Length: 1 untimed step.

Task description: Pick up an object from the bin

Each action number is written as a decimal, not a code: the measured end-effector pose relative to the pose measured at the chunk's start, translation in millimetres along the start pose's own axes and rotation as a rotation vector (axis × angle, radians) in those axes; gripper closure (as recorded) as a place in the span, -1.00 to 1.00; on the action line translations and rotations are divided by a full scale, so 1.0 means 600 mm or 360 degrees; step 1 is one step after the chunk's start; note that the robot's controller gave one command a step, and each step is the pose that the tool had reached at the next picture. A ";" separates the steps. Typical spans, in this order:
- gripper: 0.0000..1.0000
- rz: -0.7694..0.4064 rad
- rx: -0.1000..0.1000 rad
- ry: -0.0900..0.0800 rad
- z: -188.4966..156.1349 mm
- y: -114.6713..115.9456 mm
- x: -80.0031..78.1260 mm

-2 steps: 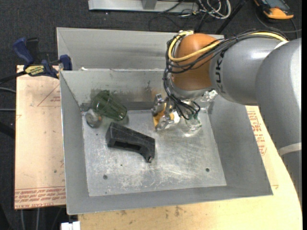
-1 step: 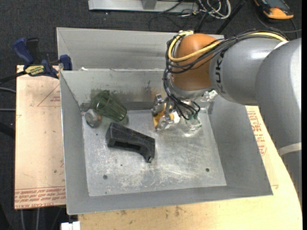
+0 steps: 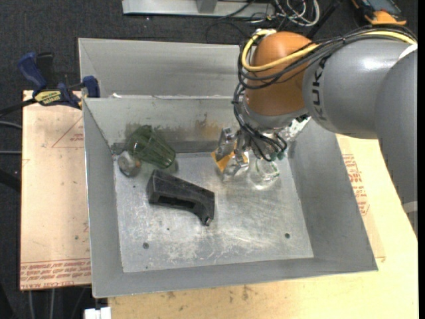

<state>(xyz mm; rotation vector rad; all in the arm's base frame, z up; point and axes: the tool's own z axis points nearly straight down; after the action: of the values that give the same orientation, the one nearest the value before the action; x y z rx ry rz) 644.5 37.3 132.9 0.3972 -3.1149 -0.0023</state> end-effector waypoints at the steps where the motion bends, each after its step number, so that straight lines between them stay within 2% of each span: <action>1: 1.00 -0.0234 0.0003 -0.0006 -0.091 0.029 -0.018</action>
Offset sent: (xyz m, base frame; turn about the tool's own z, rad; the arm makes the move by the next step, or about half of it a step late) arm -0.0049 -0.0169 -0.0629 0.0040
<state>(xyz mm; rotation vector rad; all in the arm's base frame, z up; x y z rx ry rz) 650.7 56.8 187.3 0.6258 -3.0816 0.0001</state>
